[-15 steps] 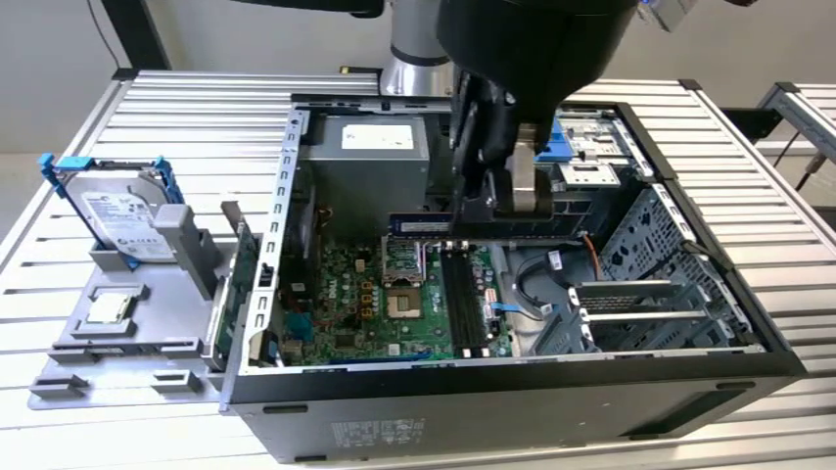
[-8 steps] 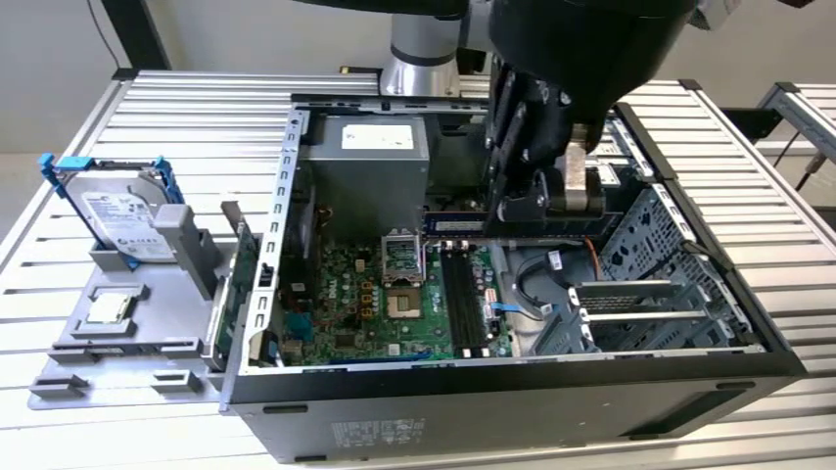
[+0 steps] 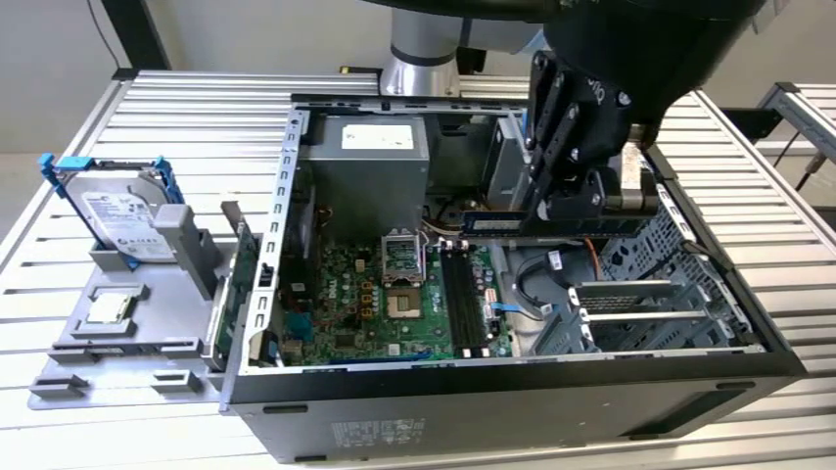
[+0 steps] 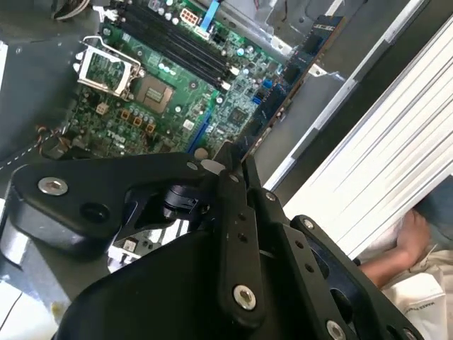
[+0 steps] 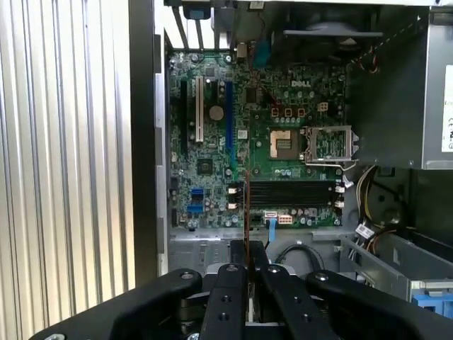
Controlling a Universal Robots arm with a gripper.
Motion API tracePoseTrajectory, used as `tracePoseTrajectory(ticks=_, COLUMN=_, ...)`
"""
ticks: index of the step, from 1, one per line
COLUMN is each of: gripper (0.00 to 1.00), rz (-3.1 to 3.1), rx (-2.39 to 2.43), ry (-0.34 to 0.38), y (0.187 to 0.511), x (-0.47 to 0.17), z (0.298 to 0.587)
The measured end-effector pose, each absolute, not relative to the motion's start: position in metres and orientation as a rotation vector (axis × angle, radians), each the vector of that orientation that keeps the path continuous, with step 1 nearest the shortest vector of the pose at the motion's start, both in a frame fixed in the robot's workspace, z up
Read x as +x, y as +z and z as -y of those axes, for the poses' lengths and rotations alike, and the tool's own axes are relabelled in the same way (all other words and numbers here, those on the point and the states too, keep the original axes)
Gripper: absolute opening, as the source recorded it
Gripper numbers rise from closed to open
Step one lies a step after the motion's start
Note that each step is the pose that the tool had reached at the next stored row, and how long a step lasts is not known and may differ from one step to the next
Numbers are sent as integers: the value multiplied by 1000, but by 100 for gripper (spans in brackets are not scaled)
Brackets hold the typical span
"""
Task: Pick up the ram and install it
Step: 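Pick up the ram and move it above insertion slot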
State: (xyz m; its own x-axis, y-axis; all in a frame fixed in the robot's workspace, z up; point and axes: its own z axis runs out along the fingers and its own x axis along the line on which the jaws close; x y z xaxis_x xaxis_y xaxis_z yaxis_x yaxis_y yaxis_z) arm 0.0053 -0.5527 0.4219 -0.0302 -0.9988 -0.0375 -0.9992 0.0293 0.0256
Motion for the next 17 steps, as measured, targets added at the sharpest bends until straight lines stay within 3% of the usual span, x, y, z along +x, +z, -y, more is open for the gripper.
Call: tracePoseTrajectory(ticks=17, gripper=0, rz=-2247, rx=-2181, ry=70, y=422, x=9, z=552)
